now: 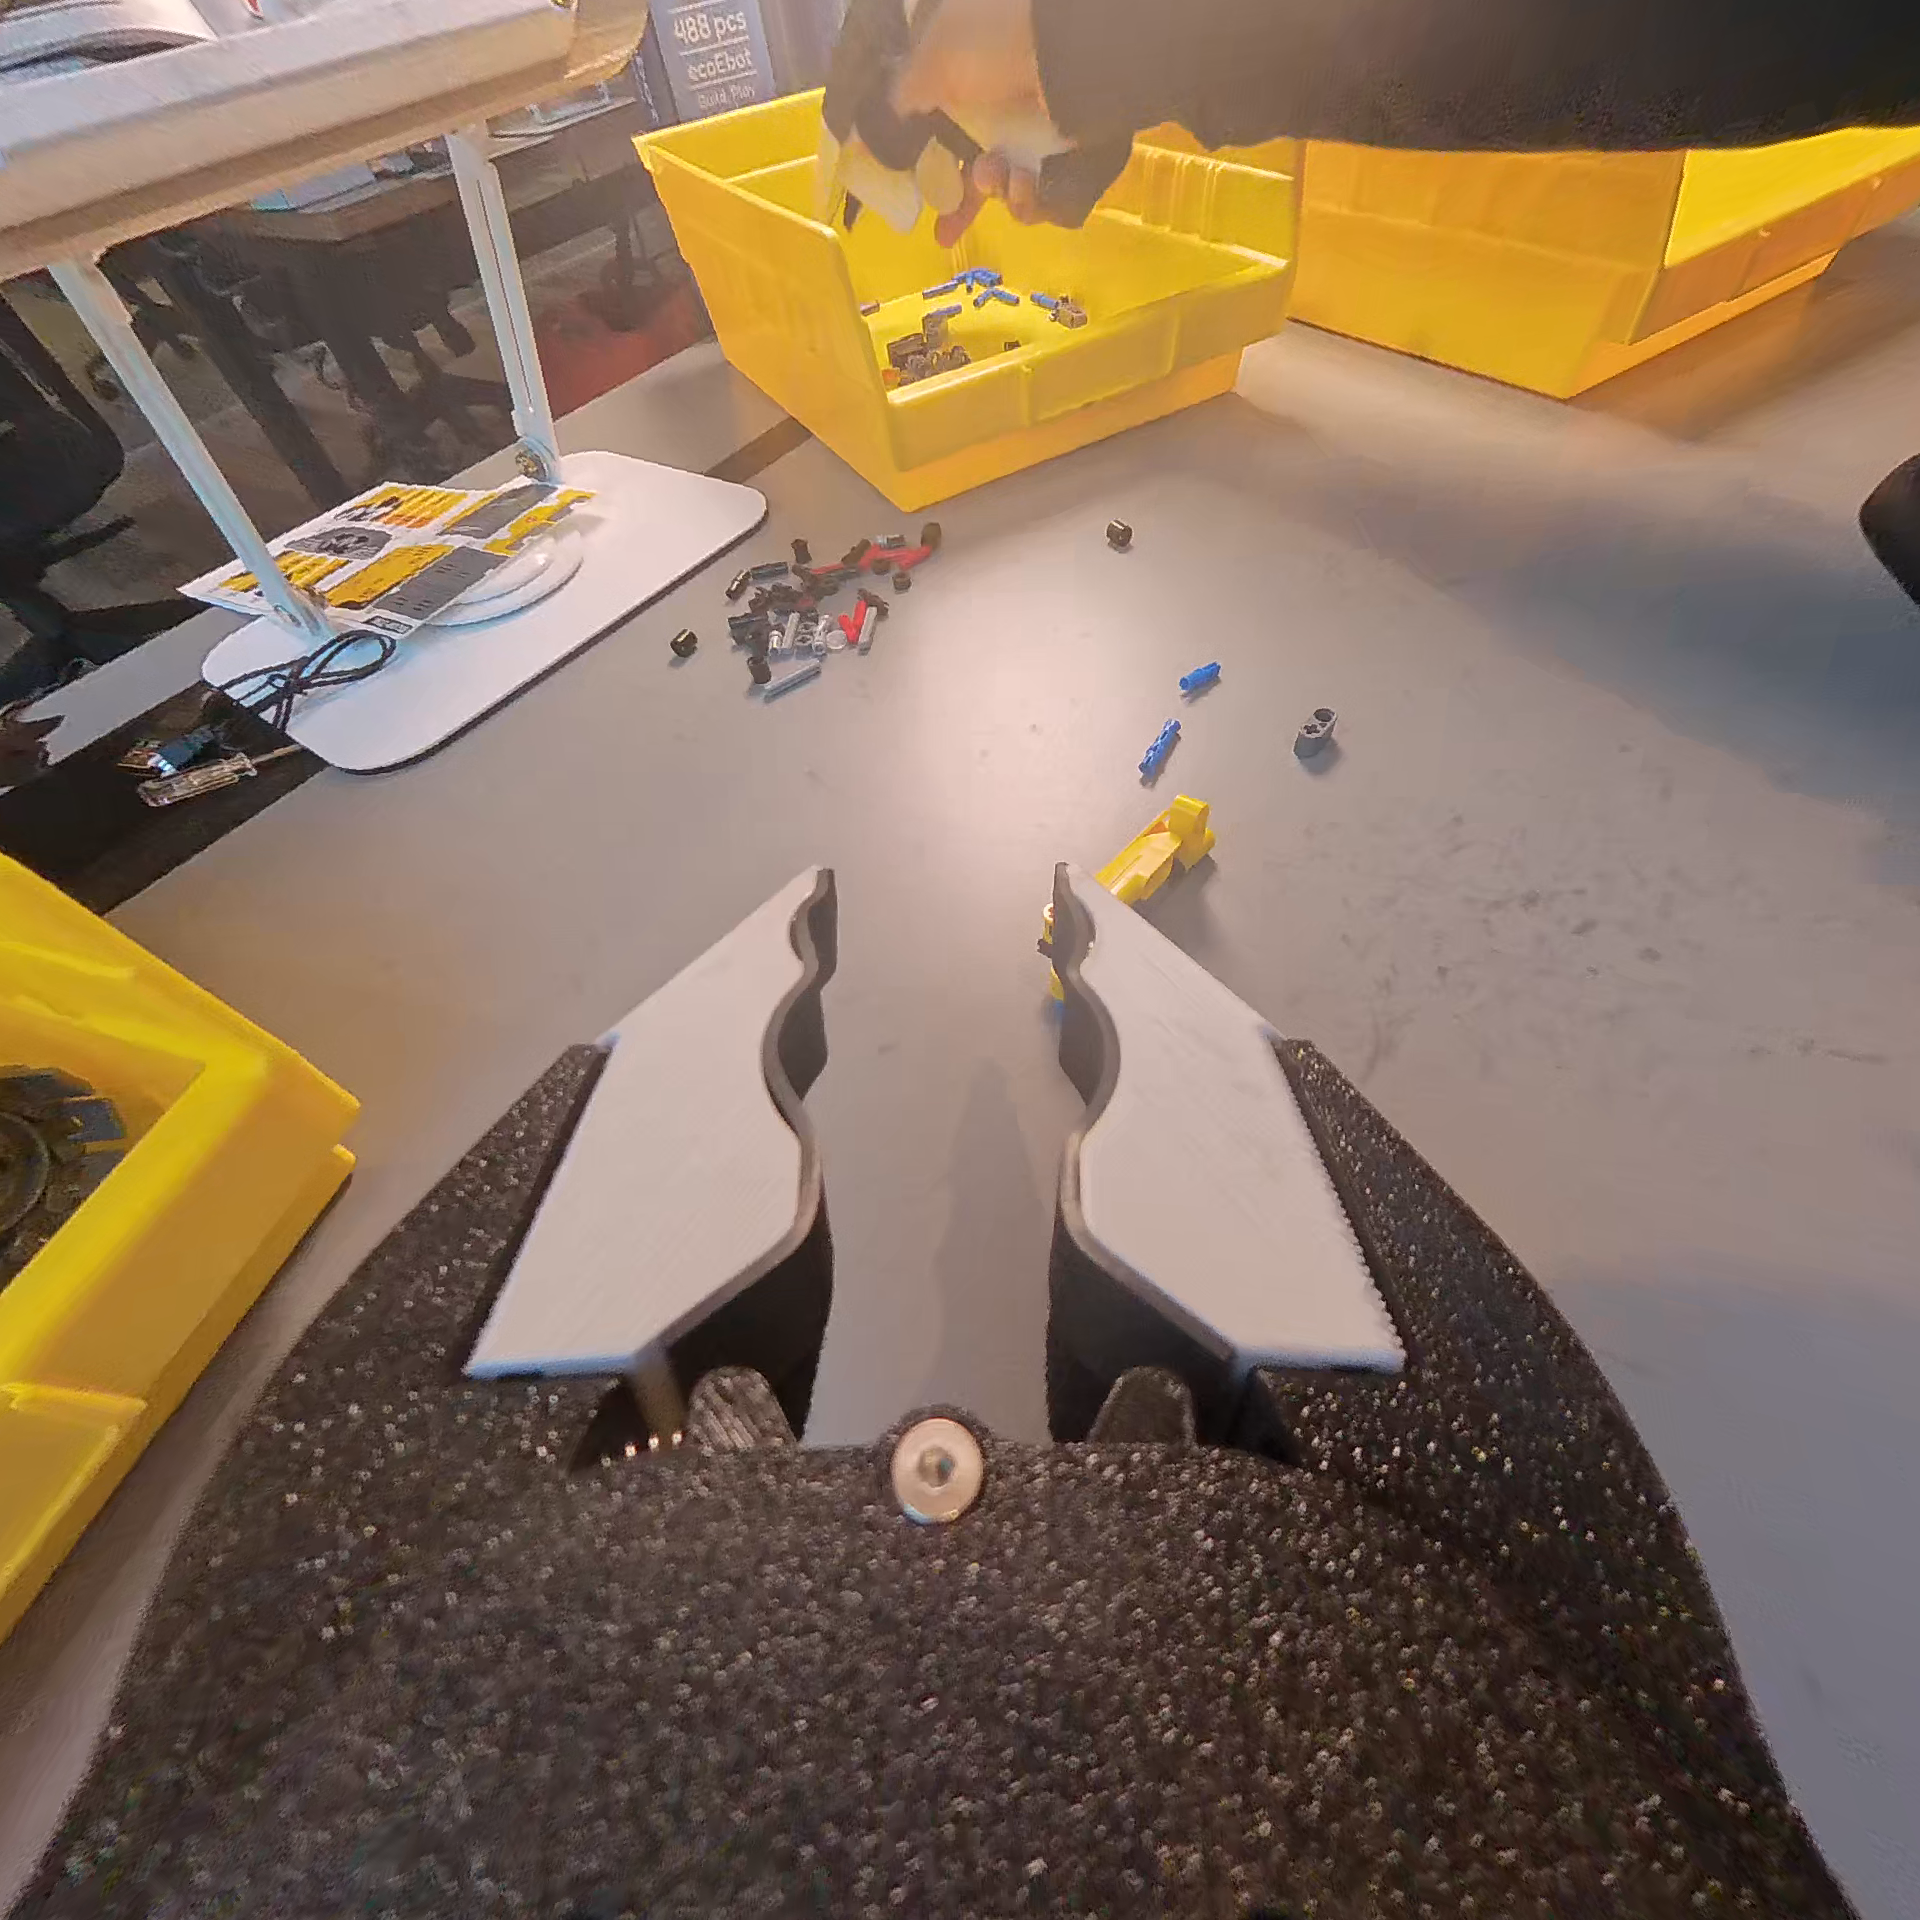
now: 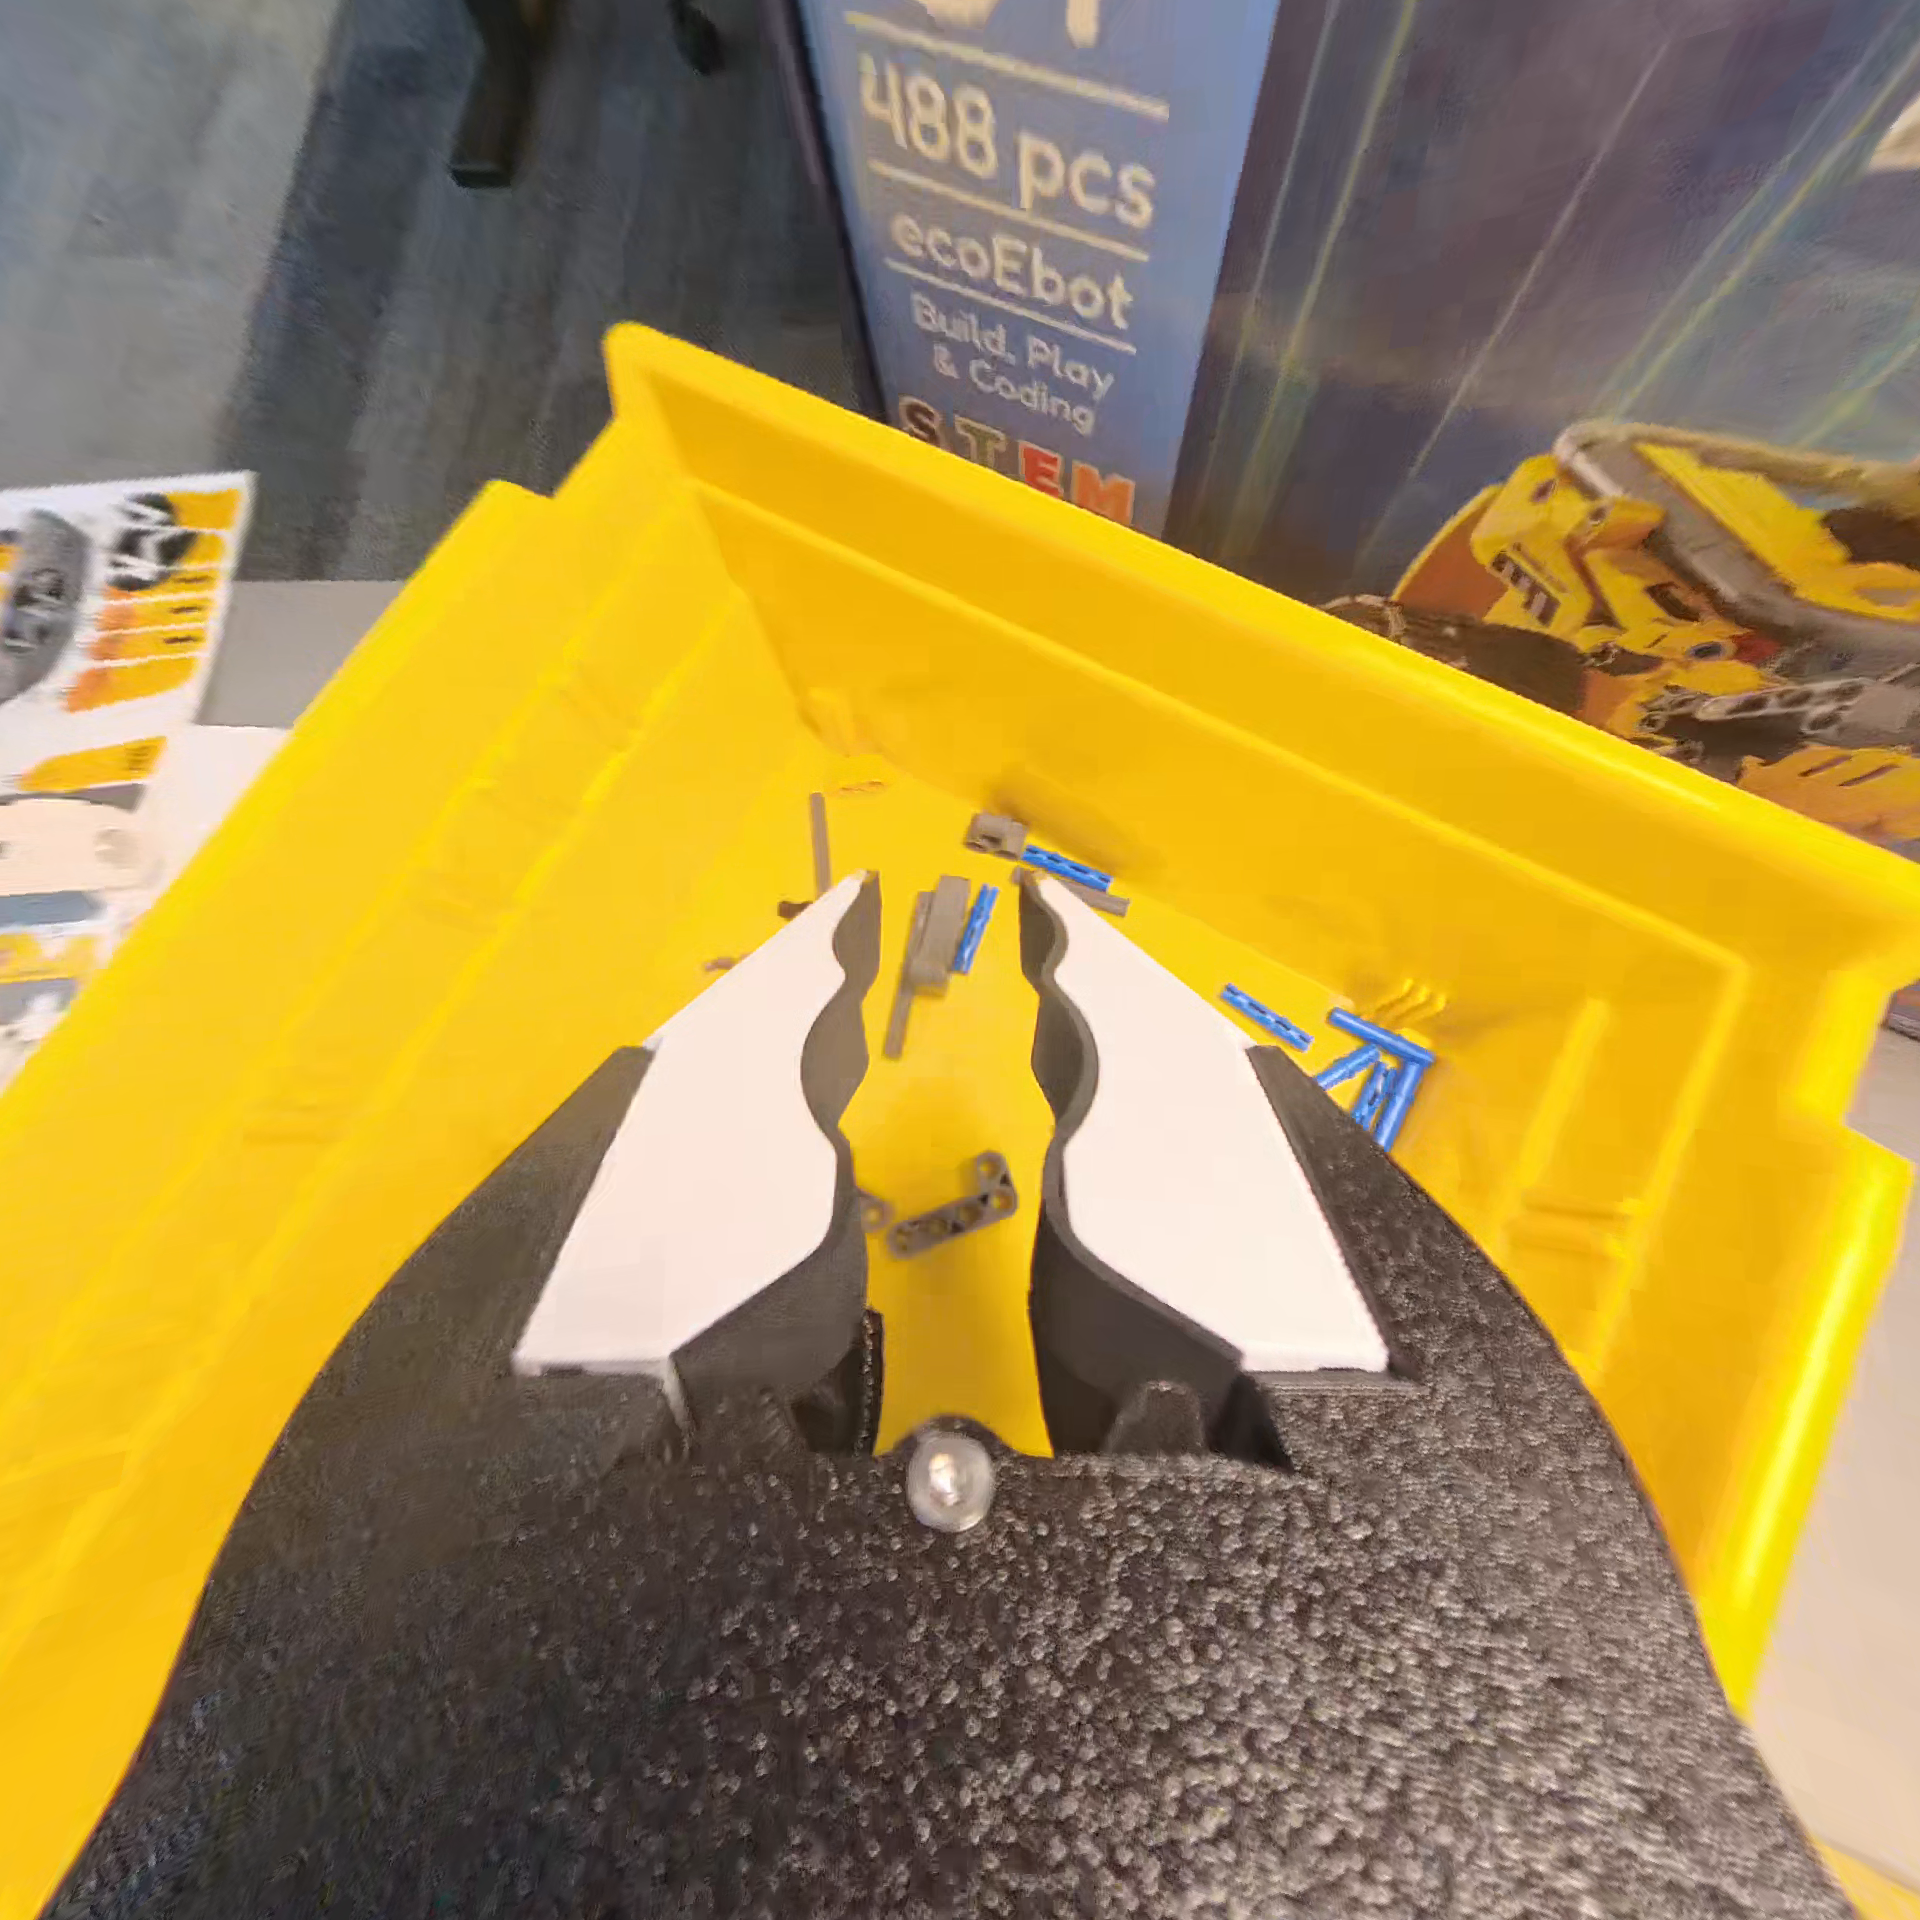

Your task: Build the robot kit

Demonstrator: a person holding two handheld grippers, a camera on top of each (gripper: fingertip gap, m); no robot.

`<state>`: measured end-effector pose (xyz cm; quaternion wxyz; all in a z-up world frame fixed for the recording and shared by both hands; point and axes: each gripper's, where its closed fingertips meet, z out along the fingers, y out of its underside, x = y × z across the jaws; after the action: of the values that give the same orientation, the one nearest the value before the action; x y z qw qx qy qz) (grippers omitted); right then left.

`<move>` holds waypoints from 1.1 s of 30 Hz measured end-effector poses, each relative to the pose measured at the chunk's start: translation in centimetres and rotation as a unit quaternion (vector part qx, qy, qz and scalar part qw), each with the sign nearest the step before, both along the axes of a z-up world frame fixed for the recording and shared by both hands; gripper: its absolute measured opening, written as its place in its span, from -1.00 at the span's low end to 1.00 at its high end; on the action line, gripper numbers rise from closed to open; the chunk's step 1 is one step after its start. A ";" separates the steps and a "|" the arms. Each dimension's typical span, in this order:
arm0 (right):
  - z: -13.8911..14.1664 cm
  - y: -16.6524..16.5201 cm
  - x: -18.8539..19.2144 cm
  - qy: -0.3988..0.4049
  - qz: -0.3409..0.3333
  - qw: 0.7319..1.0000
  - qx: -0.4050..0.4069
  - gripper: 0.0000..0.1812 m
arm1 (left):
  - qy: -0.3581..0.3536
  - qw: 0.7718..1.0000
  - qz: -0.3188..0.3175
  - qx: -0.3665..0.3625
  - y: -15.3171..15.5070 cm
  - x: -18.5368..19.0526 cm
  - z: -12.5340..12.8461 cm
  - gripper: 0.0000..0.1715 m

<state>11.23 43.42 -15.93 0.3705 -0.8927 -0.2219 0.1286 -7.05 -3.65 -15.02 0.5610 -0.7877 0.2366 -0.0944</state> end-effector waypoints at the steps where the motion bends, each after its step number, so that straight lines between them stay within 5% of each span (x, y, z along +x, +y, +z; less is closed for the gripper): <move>1: -0.9 0.6 0.0 -0.004 -0.005 1.000 -0.005 -0.72 | -0.003 1.000 -0.001 -0.002 0.0 0.0 0.0 -0.53; 11: -4.1 2.6 -0.8 -0.025 -0.007 0.999 -0.032 -0.82 | -0.020 1.000 -0.011 -0.010 0.0 0.1 -0.1 -0.52; 22: -4.0 3.0 -0.9 -0.022 0.002 0.999 -0.028 -0.92 | -0.025 1.000 -0.007 -0.011 0.0 -0.1 -0.1 -0.52; 27: -0.1 1.5 -2.3 0.027 0.029 0.999 -0.001 -0.92 | -0.021 1.000 -0.005 -0.011 0.1 -0.1 -0.1 -0.52; 33: 7.4 -4.3 -3.4 0.080 0.106 0.989 0.065 -0.92 | -0.022 1.000 0.004 -0.005 0.1 -0.5 0.1 -0.52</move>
<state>7.85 39.11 -8.55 0.4287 -0.8250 -0.2930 0.2231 -7.58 -3.54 -14.95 0.5621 -0.7894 0.2205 -0.1107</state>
